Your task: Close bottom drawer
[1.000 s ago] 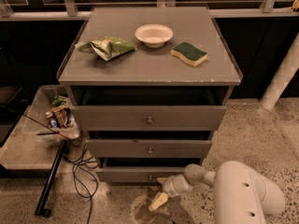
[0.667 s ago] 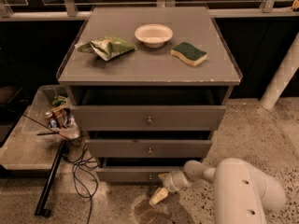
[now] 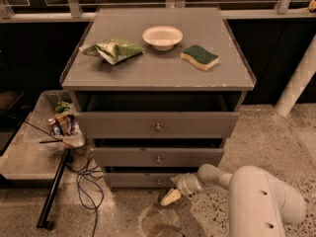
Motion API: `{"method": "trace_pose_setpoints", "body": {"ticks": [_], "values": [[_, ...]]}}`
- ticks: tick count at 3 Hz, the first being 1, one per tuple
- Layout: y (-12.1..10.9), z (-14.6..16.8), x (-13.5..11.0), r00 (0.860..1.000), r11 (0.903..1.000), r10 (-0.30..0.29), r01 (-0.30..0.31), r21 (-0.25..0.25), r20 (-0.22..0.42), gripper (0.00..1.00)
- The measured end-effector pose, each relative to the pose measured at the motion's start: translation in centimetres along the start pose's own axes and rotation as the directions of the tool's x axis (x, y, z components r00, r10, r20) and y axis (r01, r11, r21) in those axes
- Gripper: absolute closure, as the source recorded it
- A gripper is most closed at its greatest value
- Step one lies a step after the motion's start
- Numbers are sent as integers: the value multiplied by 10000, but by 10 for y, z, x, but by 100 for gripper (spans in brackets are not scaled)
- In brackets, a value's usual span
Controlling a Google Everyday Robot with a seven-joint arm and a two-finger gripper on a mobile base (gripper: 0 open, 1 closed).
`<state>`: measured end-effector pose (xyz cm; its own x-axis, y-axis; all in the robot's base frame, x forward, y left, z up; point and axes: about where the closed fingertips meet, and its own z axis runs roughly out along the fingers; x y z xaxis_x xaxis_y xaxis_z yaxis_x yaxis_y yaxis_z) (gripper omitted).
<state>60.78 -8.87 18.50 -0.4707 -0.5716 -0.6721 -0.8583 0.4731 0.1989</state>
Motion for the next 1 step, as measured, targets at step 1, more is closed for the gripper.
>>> {"method": "trace_pose_setpoints", "body": {"ticks": [1], "values": [[0,0,0,10000,10000,0,0,-1,0,0]]}}
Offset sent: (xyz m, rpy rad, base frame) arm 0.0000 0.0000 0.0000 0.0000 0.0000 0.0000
